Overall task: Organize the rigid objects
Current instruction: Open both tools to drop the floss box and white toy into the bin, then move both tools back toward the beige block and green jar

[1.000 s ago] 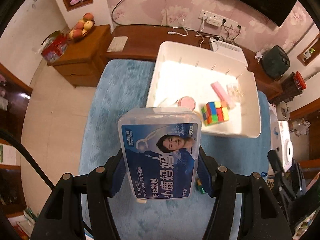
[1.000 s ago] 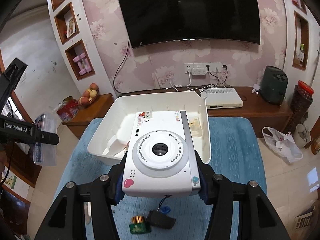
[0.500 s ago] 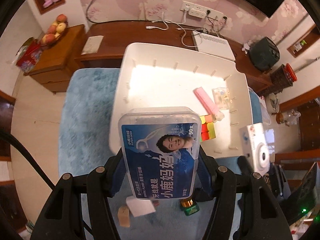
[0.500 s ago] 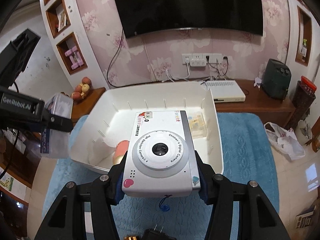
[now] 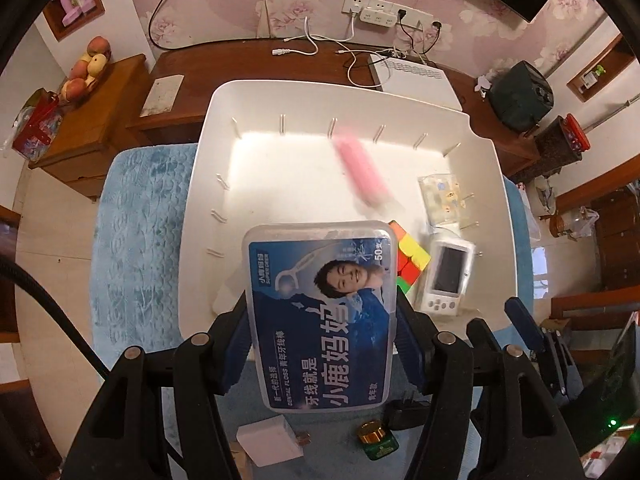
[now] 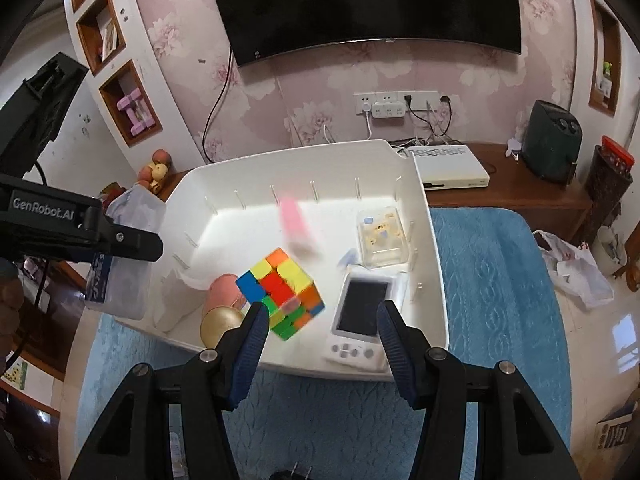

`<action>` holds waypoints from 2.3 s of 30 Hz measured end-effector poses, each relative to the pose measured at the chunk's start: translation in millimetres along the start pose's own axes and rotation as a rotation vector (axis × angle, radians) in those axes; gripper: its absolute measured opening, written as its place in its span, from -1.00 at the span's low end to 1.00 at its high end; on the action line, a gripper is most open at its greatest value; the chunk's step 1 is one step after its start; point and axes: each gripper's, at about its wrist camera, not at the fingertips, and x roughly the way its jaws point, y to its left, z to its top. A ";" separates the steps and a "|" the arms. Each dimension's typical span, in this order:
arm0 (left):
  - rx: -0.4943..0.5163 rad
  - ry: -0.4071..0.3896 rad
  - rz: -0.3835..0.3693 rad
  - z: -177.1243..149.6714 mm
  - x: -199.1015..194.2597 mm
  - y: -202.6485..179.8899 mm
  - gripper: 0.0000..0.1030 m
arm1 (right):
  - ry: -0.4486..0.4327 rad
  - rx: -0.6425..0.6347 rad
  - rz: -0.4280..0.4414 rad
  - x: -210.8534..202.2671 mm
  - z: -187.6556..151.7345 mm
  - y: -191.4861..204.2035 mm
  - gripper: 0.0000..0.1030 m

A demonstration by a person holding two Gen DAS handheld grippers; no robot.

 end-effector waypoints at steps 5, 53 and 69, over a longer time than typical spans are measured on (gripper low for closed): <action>-0.022 -0.026 -0.028 -0.4 -9.0 0.8 0.46 | -0.006 0.016 0.010 -8.1 1.7 -2.5 0.15; -0.271 -0.431 0.154 -205.2 -147.2 56.6 0.48 | 0.205 0.564 0.317 -106.6 -64.3 -85.8 0.56; -0.147 -0.237 0.178 -215.6 -80.1 65.7 0.48 | 0.471 0.833 0.299 -52.9 -115.3 -73.0 0.56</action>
